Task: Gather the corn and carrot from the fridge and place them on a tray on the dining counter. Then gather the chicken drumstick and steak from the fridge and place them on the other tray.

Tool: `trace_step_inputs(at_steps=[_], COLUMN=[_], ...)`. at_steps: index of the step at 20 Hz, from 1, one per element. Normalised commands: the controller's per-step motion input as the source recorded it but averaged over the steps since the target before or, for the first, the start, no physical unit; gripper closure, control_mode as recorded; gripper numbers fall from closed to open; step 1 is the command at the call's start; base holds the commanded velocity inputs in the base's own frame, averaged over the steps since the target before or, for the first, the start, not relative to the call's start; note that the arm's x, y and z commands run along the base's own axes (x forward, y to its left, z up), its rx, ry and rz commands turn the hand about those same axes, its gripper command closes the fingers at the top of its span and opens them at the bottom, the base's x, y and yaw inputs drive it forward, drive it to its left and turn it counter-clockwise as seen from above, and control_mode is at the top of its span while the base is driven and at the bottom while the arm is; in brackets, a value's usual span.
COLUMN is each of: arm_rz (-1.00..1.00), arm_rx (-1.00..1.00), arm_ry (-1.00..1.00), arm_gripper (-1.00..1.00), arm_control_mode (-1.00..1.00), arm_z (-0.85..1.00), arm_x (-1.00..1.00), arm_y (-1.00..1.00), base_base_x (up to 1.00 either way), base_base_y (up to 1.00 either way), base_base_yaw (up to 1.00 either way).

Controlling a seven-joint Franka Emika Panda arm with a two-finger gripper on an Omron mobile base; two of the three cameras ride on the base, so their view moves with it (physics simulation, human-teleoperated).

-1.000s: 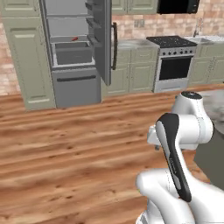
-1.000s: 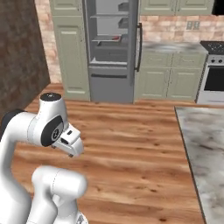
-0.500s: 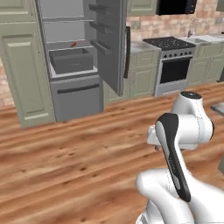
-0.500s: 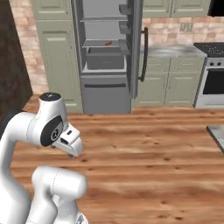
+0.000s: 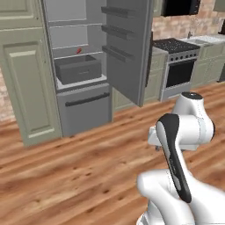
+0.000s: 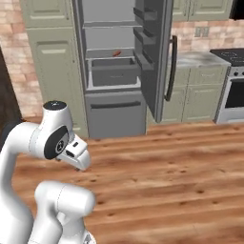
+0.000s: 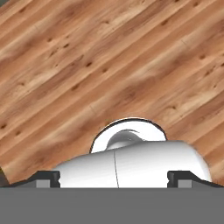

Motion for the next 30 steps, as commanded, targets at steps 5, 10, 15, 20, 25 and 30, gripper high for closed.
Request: trace_step_inputs(at_steps=[5, 10, 15, 20, 25, 30], arm_rz=[0.0, 0.0, 0.0, 0.0, 0.0, 0.0], arm_rx=[0.0, 0.0, 0.0, 0.0, 0.0, 0.0], arm_ry=[0.0, 0.0, 0.0, 0.0, 0.0, 0.0], arm_gripper=[-1.0, -1.0, -1.0, -1.0, -1.0, -1.0], arm_control_mode=[1.0, 1.0, 1.0, 1.0, 1.0, 1.0], arm_z=[0.0, 0.0, 0.0, 0.0, 0.0, 0.0], arm_x=[0.0, 0.0, 0.0, 0.0, 0.0, 0.0], arm_y=[0.0, 0.0, 0.0, 0.0, 0.0, 0.0], base_base_x=[0.9, 0.98, 0.74, 0.87, 0.92, 0.94], base_base_y=[0.31, 0.0, -0.11, -0.07, -0.06, 0.1], base_base_yaw=[-0.07, 0.0, 0.03, 0.01, 0.01, 0.01])
